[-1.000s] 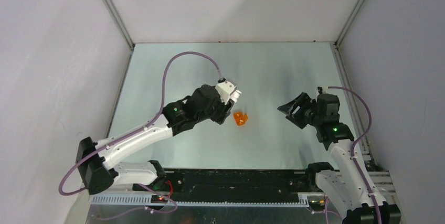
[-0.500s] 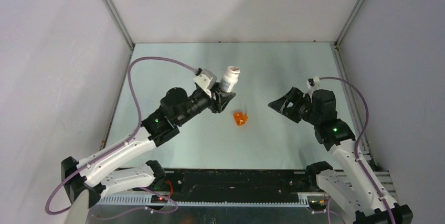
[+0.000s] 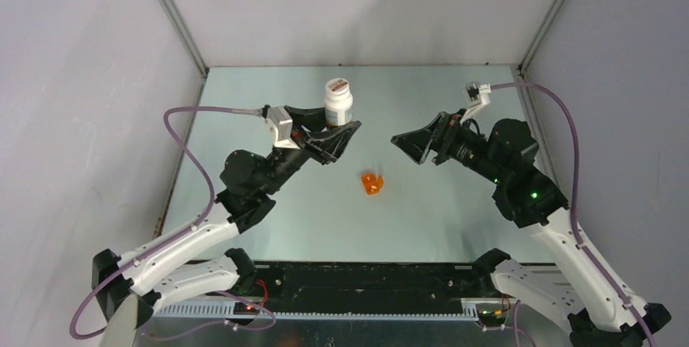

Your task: Sort the pills into containers

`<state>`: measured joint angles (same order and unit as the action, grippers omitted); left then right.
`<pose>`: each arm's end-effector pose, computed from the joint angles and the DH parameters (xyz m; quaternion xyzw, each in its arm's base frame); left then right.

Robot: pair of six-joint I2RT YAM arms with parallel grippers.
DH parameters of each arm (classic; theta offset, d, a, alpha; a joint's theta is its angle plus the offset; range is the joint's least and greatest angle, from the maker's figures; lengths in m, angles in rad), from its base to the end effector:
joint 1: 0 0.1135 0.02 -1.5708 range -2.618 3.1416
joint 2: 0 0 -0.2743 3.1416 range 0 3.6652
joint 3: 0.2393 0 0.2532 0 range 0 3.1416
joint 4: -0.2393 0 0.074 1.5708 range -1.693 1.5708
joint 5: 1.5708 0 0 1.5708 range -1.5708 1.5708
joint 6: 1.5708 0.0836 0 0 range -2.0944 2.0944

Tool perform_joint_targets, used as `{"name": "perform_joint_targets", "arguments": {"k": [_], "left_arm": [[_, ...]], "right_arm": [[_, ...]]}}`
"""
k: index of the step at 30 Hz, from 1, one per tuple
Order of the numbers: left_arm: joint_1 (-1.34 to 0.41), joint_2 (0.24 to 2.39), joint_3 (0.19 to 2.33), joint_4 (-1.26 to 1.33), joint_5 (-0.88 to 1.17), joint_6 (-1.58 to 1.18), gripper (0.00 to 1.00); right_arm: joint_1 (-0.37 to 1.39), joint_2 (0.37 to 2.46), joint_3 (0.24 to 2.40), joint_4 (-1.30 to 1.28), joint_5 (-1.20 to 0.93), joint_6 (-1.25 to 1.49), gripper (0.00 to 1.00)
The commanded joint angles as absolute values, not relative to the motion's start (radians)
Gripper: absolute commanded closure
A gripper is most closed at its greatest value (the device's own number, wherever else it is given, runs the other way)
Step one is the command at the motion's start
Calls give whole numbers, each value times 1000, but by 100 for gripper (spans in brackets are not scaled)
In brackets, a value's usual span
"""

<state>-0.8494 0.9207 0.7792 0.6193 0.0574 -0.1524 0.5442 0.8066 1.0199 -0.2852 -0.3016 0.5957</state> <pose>0.1587 -0.1877 0.4290 0.2004 0.4799 -0.4232 0.7419 0.1679 0.1307 0.4112 -0.0837 0.7262 0.4560 0.5077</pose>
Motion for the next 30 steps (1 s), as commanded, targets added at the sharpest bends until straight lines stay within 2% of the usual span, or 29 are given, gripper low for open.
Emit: {"name": "perform_joint_targets", "arguments": {"k": [1, 12, 22, 25, 26, 27, 28, 29, 30], "left_arm": [[-844, 929, 765, 720, 143, -208, 100], [-842, 947, 782, 602, 274, -178, 100], [-842, 958, 793, 530, 342, -177, 99], [-843, 957, 794, 519, 341, -180, 95], [-844, 955, 795, 517, 331, -186, 93], [-843, 954, 794, 514, 324, -193, 85], [-843, 951, 789, 513, 311, -202, 79], [-842, 948, 786, 512, 305, -206, 64], [-842, 939, 778, 509, 293, -211, 59]], "right_arm": [[615, 845, 1125, -192, -275, 547, 13], [816, 949, 1223, -108, -162, 396, 10], [911, 1032, 1223, -23, -69, 330, 19], [936, 1050, 1223, -23, -29, 313, 28], [940, 1055, 1223, -26, -20, 308, 36], [945, 1058, 1223, -30, -17, 307, 41], [947, 1061, 1223, -32, -11, 305, 56], [950, 1062, 1223, -38, -5, 306, 63], [951, 1065, 1223, -42, -1, 309, 74]]}}
